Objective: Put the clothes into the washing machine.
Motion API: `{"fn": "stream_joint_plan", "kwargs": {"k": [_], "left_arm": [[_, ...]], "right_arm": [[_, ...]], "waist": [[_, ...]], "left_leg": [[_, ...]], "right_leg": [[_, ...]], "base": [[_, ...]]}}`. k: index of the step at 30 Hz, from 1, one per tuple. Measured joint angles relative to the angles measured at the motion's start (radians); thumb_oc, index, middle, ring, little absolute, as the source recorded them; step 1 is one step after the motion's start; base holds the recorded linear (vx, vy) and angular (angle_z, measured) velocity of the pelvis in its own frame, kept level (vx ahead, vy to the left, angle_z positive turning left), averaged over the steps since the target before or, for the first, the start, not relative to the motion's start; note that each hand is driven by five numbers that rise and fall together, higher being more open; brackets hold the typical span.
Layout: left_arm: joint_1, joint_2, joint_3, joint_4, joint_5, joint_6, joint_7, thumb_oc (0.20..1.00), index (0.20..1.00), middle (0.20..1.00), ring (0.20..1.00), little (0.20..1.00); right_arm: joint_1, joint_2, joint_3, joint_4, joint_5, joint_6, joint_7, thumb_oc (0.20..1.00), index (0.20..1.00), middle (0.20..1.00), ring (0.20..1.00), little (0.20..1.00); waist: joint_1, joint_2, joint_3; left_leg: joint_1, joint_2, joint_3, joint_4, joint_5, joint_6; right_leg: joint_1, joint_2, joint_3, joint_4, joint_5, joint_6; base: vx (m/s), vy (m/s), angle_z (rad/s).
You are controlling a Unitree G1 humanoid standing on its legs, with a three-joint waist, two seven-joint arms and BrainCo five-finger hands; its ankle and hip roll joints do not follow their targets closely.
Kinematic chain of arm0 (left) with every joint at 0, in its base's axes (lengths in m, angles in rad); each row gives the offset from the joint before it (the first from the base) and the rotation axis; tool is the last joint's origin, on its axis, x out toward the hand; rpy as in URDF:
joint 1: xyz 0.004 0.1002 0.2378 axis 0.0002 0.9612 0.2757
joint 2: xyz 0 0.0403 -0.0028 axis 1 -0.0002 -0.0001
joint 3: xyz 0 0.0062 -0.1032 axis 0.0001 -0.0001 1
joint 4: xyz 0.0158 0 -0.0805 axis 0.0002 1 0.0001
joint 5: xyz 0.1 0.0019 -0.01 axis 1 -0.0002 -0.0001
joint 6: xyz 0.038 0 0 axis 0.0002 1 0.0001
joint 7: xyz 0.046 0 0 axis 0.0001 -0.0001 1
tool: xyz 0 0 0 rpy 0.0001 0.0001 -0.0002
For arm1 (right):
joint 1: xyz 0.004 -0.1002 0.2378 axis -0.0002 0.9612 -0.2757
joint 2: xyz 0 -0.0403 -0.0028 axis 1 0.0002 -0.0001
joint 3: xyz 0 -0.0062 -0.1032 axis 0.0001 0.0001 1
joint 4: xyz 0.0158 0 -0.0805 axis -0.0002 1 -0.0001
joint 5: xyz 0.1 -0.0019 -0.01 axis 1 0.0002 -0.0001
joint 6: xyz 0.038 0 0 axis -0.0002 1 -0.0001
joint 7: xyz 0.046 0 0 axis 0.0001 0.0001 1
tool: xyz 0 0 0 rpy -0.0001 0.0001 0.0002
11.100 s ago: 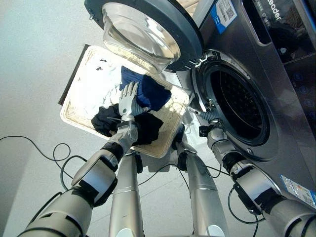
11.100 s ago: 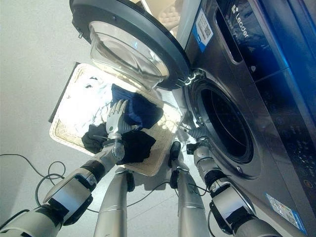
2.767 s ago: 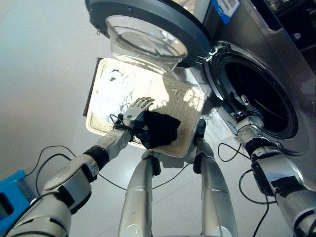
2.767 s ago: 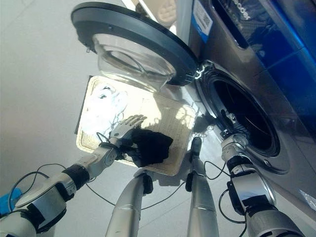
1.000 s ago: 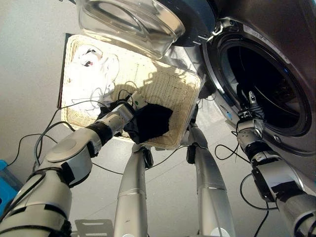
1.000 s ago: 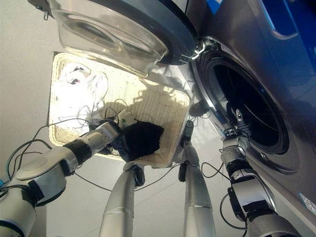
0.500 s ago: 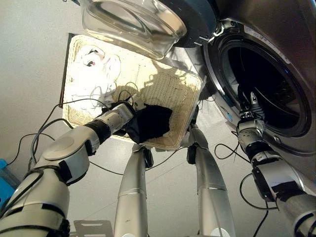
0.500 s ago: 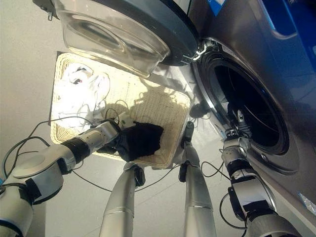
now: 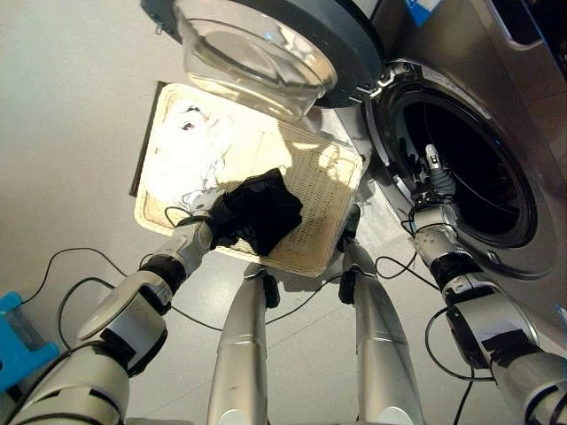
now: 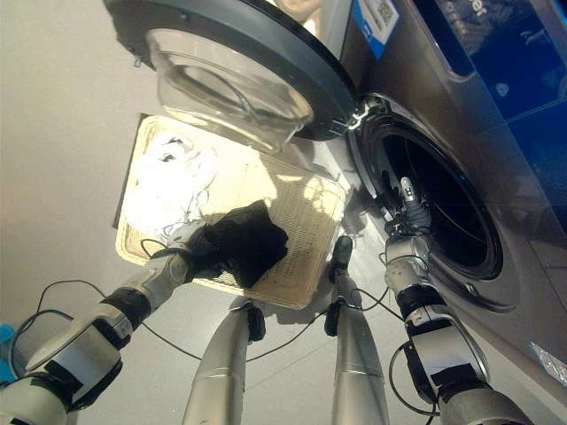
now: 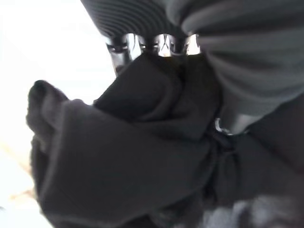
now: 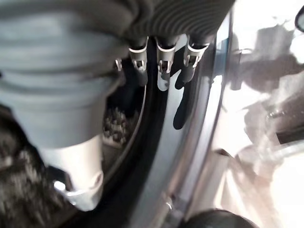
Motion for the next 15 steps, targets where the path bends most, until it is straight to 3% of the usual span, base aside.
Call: {"fn": "stream_joint_plan", "kwargs": {"k": [4,10,15], "left_arm": [[0.023,0.012,-0.035,-0.01,0.001,-0.102,0.087,0.2,0.2,0.2,0.2,0.2],[0.058,0.007,-0.005,-0.09,0.001,-0.175,0.161,0.2,0.2,0.2,0.2,0.2],[0.112,0.01,0.043,-0.162,0.003,-0.253,0.221,0.2,0.2,0.2,0.2,0.2]], "right_arm": [[0.048,0.009,0.007,0.004,-0.134,-0.005,-0.009,1.0,1.0,1.0,1.0,1.0],[0.158,0.005,0.091,-0.072,-0.393,-0.016,-0.065,1.0,1.0,1.0,1.0,1.0],[0.219,-0.043,0.23,-0.164,-0.826,-0.016,-0.173,1.0,1.0,1.0,1.0,1.0]], "waist": [[-0.005,-0.001,-0.001],[-0.009,-0.003,0.0],[-0.029,-0.025,0.003]], "left_leg": [[0.015,-0.005,0.009,-0.001,-0.001,0.0],[0.024,0.002,0.013,0.0,-0.001,0.0],[0.054,0.01,0.014,-0.002,-0.007,-0.007]], "right_leg": [[0.013,-0.004,0.004,-0.005,-0.001,0.013],[0.023,0.008,0.009,-0.019,0.01,0.007],[0.051,0.018,0.016,-0.025,0.013,0.005]], "base": [[0.0,0.041,-0.03],[0.0,0.026,-0.07],[0.0,0.002,-0.05]]}}
